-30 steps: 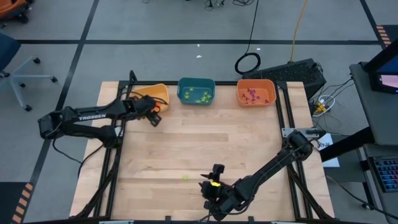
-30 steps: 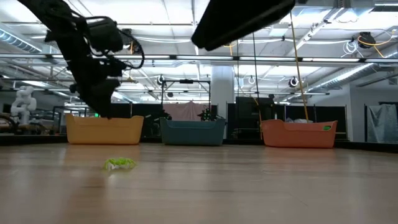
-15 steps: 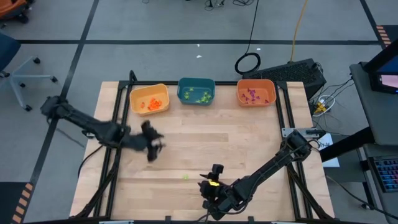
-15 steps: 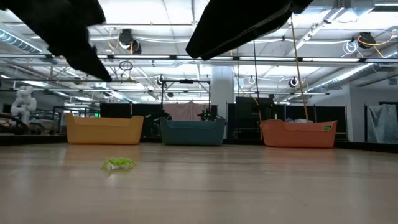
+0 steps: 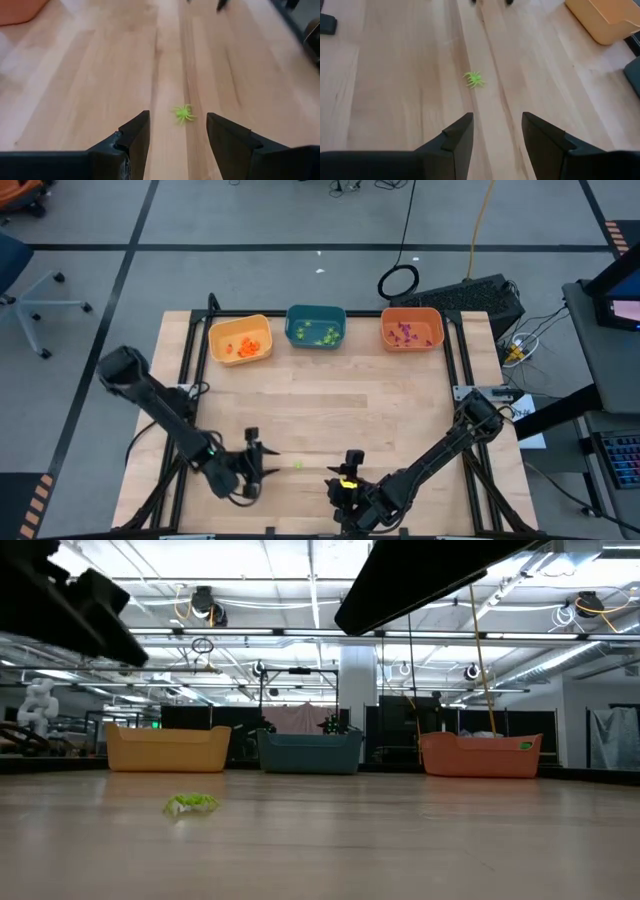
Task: Sort Halloween decoration
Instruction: Put the green spider toy into the blue bin
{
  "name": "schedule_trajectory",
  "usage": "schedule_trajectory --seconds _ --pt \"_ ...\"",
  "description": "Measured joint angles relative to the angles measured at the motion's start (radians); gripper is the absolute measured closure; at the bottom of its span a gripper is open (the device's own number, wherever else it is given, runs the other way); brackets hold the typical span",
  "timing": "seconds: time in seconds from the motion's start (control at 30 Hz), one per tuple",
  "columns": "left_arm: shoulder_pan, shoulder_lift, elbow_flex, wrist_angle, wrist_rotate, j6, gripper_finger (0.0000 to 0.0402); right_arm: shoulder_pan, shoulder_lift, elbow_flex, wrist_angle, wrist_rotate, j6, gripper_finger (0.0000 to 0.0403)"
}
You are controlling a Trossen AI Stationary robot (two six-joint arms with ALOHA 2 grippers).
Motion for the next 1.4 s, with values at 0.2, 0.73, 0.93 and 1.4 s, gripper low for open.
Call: schedule_trajectory --seconds 0.2,0.73,0.93,1.4 --pt "0.016 0.205 0.098 -0.002 0.028 0.09 0.0208 0.001 0.0 0.0 0.001 0.002 -0.016 0.0248" --pt "0.203 0.287 0.168 -0.065 0.35 0.241 0.0208 0.0 0.0 0.0 0.0 0.002 -0.18 0.0248" --pt "0.27 0.287 0.167 -0.074 0.445 0.317 0.0209 -0.001 0.0 0.0 0.0 0.002 -0.204 0.0248" --pt "0.295 0.287 0.167 -0.052 0.526 0.349 0.0283 -0.004 0.0 0.0 0.001 0.003 -0.244 0.0248"
